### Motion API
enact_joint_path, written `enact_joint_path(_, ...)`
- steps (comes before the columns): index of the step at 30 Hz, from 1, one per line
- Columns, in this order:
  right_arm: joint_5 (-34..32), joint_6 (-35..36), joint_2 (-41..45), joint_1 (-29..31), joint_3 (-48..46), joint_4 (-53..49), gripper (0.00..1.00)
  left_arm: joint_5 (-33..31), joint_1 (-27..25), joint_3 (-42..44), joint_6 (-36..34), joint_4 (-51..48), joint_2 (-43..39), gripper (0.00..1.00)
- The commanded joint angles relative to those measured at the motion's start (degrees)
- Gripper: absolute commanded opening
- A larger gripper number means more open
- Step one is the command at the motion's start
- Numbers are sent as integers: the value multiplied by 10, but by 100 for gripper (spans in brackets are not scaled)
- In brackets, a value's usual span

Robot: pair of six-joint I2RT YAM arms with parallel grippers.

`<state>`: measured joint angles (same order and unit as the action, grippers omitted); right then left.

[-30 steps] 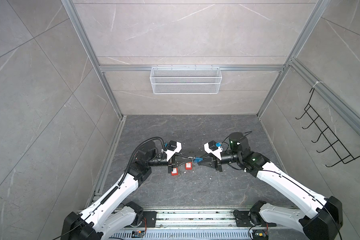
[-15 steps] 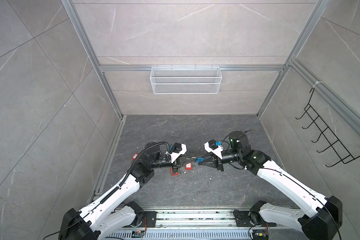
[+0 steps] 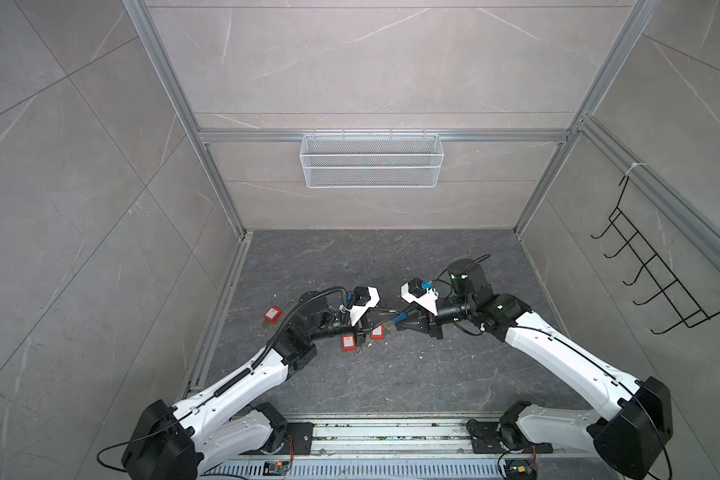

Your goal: Lock with the key

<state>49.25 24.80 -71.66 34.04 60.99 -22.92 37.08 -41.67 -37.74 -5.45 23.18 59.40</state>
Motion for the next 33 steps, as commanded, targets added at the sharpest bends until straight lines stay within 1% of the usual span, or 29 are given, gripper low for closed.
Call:
enact_joint_path(1, 30, -27, -2, 23, 64, 69, 3, 88, -33, -4, -69, -103, -7, 0)
enact_joint_path(4, -1, -4, 13, 23, 56, -6, 34, 106, 3, -27, -81, -151, -28, 0)
enact_joint_path(5, -19, 7, 24, 23, 52, -34, 40, 113, 14, -37, -91, -173, -31, 0)
enact_joint_path(6, -37, 18, 37, 23, 47, -58, 43, 121, 24, -49, -101, -196, -34, 0)
enact_joint_path(8, -65, 40, 60, 23, 39, -100, 45, 129, 37, -65, -116, -230, -35, 0)
enact_joint_path(11, -90, 60, 81, 23, 37, -159, 46, 137, 46, -73, -120, -232, -32, 0)
enact_joint_path(14, -100, 77, 76, 22, 56, -233, 45, 139, 45, -79, -118, -225, -25, 0)
enact_joint_path(17, -100, 82, 72, 23, 62, -262, 43, 146, 46, -80, -115, -219, -19, 0)
enact_joint_path(19, -98, 84, 64, 23, 60, -265, 41, 150, 46, -80, -113, -217, -17, 0)
enact_joint_path(22, -111, 85, 46, 23, 56, -261, 39, 153, 46, -81, -110, -217, -17, 0)
enact_joint_path(25, -112, 75, 29, 23, 50, -237, 32, 158, 45, -80, -108, -218, -16, 0)
enact_joint_path(29, -101, 72, 15, 23, 42, -211, 28, 164, 44, -80, -105, -213, -13, 0)
enact_joint_path(33, -85, 77, 5, 24, 42, -204, 27, 165, 43, -80, -105, -213, -11, 0)
